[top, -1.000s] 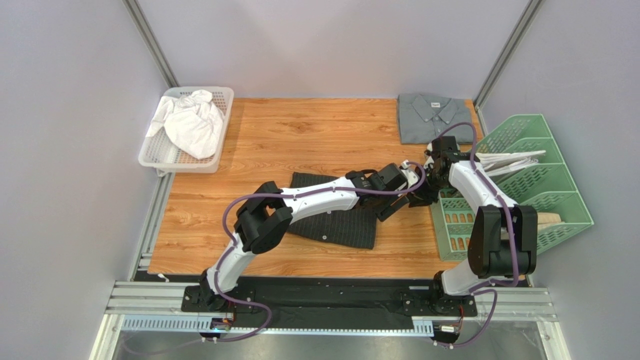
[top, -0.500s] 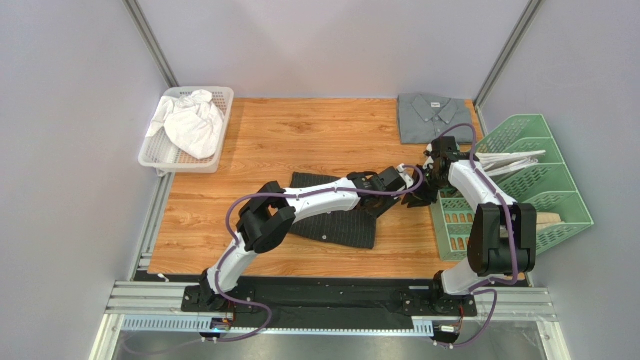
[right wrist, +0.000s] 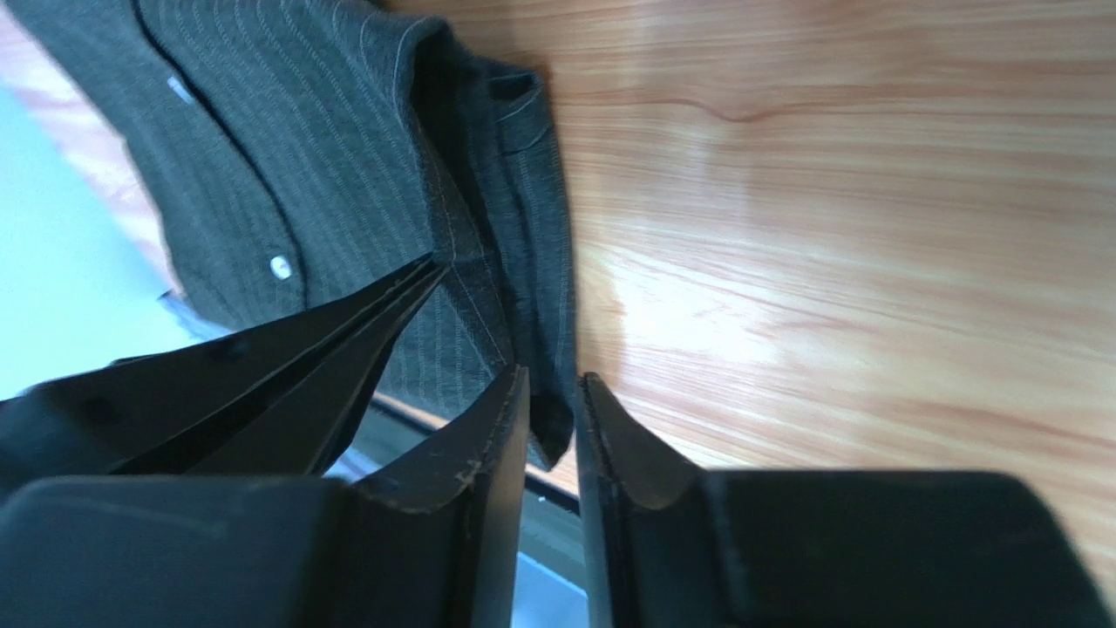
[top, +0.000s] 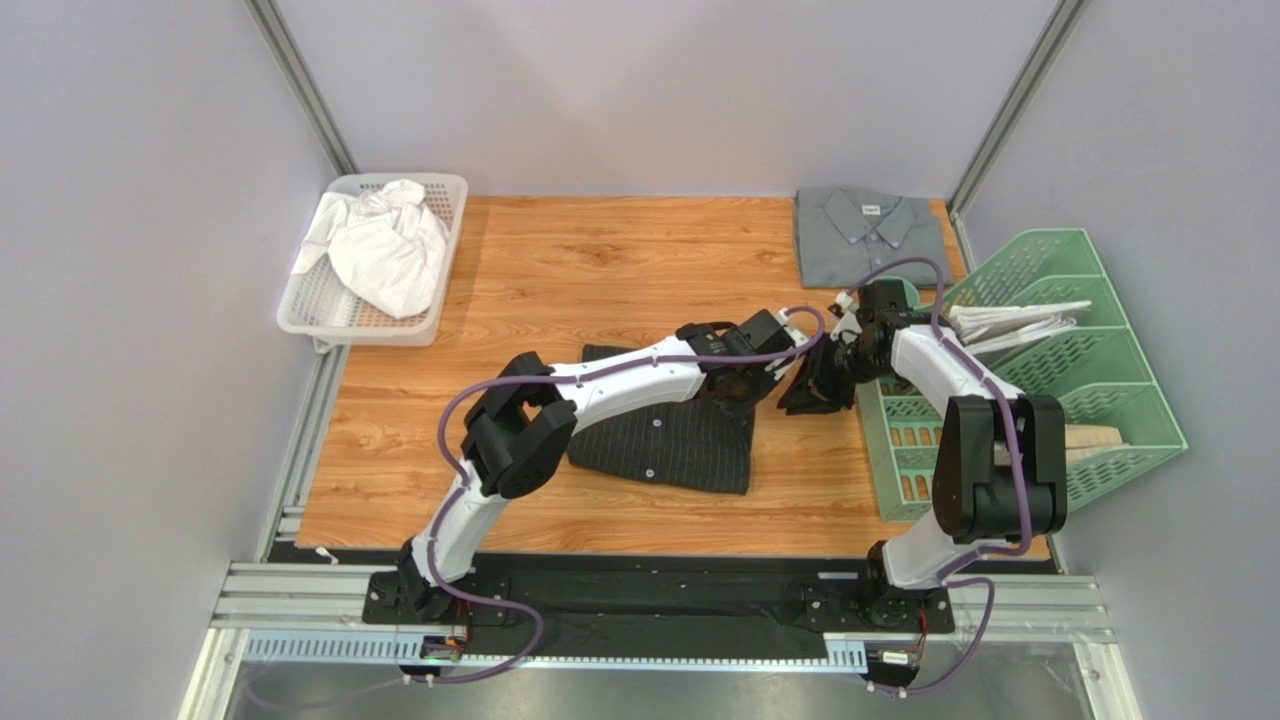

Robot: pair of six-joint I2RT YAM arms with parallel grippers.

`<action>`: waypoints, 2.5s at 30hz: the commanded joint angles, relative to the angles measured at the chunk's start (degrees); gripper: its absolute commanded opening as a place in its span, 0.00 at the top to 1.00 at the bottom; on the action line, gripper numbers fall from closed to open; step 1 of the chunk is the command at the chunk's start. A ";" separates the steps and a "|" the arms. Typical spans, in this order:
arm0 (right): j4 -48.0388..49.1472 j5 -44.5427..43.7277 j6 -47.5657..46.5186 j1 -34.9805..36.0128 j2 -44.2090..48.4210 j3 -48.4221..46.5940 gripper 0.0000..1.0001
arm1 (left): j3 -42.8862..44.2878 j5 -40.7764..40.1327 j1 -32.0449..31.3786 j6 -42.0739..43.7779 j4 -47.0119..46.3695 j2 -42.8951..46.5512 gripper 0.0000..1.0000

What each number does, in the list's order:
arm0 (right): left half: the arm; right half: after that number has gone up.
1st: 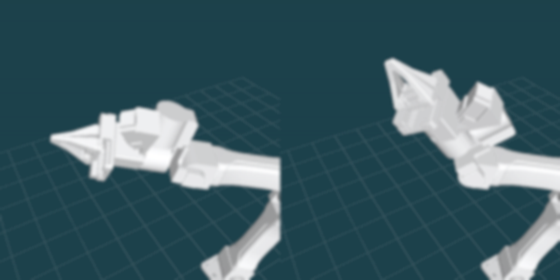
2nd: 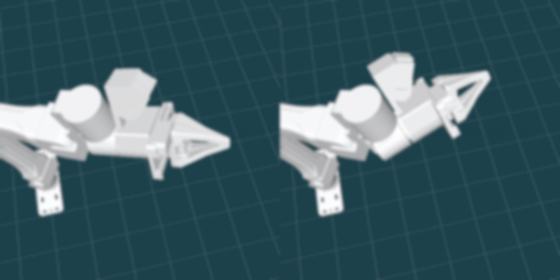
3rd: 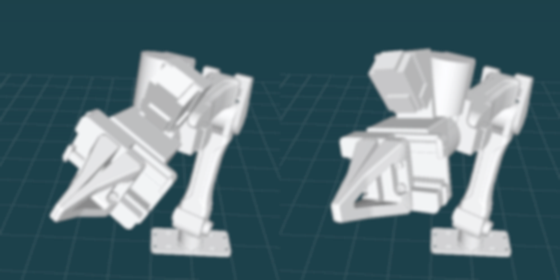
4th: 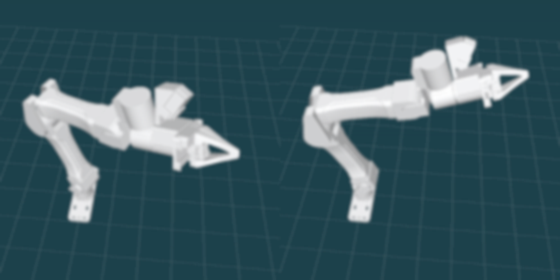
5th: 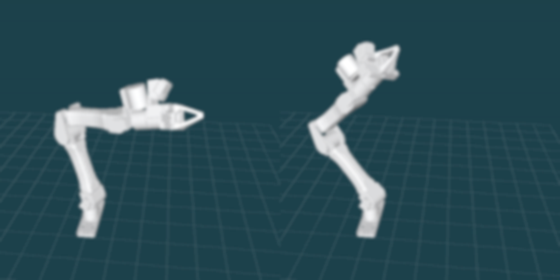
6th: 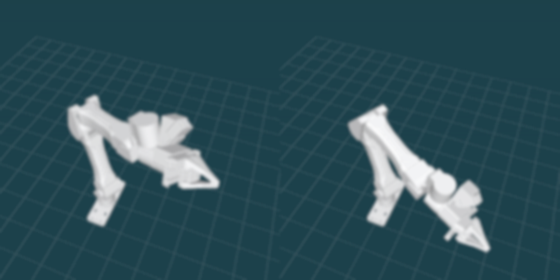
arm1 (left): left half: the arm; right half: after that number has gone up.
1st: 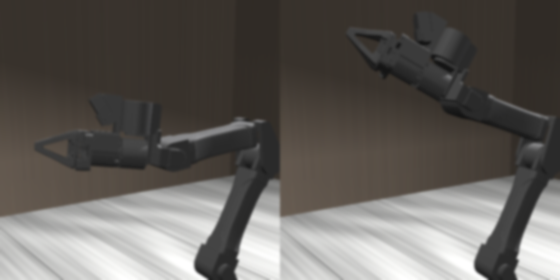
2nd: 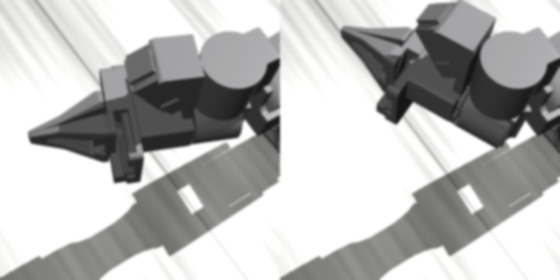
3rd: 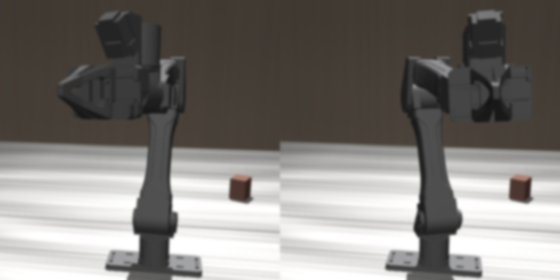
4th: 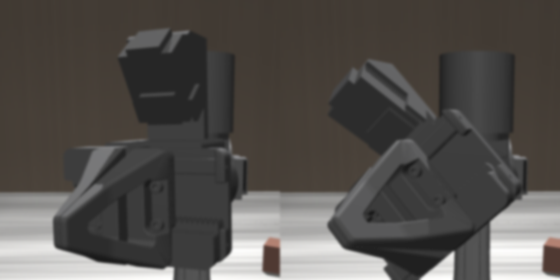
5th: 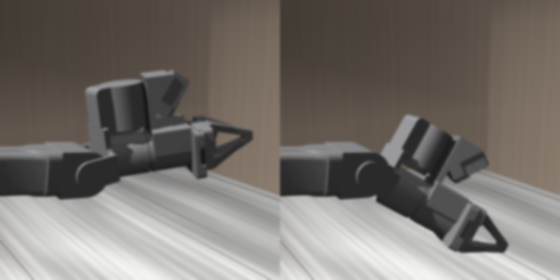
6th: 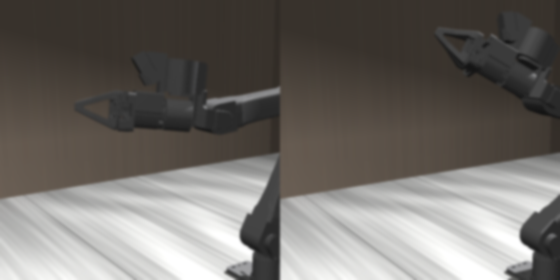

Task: Fold and stack the long sleeve shirts
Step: Fold the shirt

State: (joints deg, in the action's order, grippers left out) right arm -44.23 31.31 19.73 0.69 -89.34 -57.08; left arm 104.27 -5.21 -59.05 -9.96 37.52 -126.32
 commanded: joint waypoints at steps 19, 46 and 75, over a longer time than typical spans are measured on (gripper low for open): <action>10.83 14.39 7.26 3.79 -11.65 1.53 0.80 | -1.61 4.86 2.01 -3.49 -0.16 8.72 1.00; 4.24 -1.60 9.54 -2.97 -2.07 3.55 0.71 | 4.71 -0.67 -2.74 -9.99 1.59 -0.76 0.47; 11.79 8.58 11.21 1.77 -6.01 5.75 0.74 | 0.41 2.22 0.78 -9.29 1.42 6.17 1.00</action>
State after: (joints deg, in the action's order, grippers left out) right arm -36.36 36.62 28.84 0.21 -93.45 -52.21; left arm 105.36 -4.78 -58.87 -19.99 40.58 -126.28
